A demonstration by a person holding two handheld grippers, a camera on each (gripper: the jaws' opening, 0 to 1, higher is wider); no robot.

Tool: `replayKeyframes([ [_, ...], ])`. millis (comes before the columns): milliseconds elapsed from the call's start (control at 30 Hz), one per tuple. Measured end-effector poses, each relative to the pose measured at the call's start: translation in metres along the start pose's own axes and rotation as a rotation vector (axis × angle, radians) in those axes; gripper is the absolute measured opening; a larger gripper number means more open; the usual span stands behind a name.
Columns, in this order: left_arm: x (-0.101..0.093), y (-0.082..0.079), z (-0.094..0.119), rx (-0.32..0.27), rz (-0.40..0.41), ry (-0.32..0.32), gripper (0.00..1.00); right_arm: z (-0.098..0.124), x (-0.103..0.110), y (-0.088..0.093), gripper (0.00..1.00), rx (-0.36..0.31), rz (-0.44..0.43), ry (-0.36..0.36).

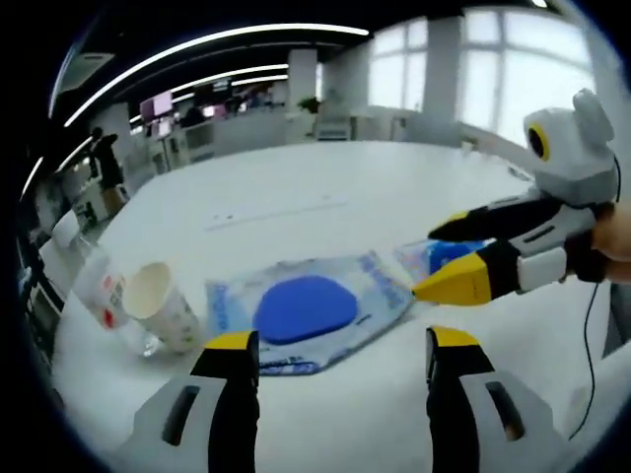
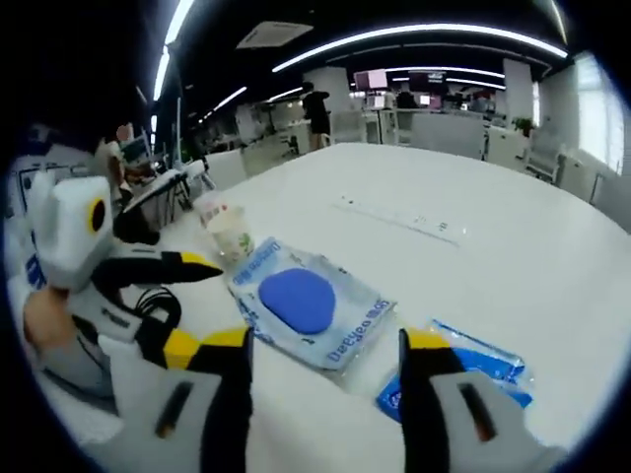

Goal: Arrange the tabletop items into an orderly group along one side of the table until the central work area is clear of visible clutter.

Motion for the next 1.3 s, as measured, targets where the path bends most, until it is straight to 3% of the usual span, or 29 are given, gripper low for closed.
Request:
replayKeyframes([
  [267, -0.011, -0.007, -0.007, 0.003, -0.013, 0.037, 0.61, 0.017, -0.009, 0.000, 0.58, -0.034, -0.046, 0.024],
  [767, -0.030, -0.017, -0.019, 0.012, -0.028, 0.102, 0.57, 0.066, -0.060, 0.020, 0.56, -0.101, -0.186, 0.122],
  [1300, -0.047, -0.026, -0.032, 0.018, -0.038, 0.153, 0.53, 0.082, -0.082, 0.036, 0.52, -0.130, -0.285, 0.179],
])
Point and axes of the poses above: the point that each gripper's makers call its tool centre point, and the gripper's own axes: z roughly backward along the fingers, x roughly to its left, y roughly out of its underside, the point moved 6 cm from there along z, roughly backward along the fingers, and after that the axes turned 6 degrees about -z, right-handed, at the moved point
